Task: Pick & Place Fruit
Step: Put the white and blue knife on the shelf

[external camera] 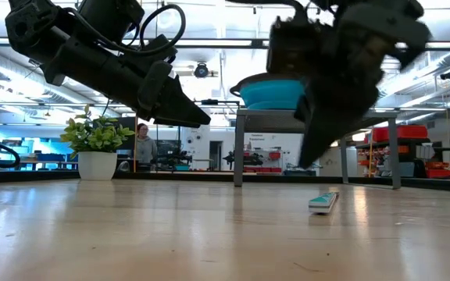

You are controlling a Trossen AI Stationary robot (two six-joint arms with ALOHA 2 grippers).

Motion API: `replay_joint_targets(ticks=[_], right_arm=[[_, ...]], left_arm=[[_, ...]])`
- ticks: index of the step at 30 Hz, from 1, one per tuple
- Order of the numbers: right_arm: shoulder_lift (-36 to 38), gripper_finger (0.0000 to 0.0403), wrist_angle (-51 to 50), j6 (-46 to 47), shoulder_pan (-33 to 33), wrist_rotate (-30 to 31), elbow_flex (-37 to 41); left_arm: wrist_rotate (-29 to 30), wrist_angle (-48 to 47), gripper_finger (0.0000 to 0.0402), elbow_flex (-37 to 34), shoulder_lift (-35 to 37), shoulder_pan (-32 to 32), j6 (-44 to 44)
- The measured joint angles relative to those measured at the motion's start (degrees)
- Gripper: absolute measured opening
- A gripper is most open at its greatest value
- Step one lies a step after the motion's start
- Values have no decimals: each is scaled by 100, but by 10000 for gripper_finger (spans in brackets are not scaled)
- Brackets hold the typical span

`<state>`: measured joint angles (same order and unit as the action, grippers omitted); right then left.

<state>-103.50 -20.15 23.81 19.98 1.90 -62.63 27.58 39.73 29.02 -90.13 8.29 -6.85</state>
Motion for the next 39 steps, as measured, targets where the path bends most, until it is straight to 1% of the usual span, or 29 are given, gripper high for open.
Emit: replay_joint_targets(ticks=[7, 11, 14, 20, 25, 34, 39], right_arm=[[-38, 3, 35, -34, 27, 451, 116], [-136, 3, 286, -90, 30, 457, 135], [-294, 3, 598, -124, 69, 351, 212], [-388, 3, 561, -125, 130, 436, 230], [-388, 3, 497, -196, 135, 207, 230], [-388, 3, 225, -111, 150, 199, 230], [-370, 3, -112, -13, 145, -186, 212]], left_arm=[[2, -27, 325, 2, 2, -2, 0], [2, -27, 325, 2, 2, -2, 4], [2, -29, 325, 2, 1, -2, 7], [2, -52, 325, 2, 2, -2, 2], [2, -49, 325, 2, 2, -2, 7], [2, -52, 325, 2, 2, -2, 4], [2, -81, 325, 2, 2, -2, 2]])
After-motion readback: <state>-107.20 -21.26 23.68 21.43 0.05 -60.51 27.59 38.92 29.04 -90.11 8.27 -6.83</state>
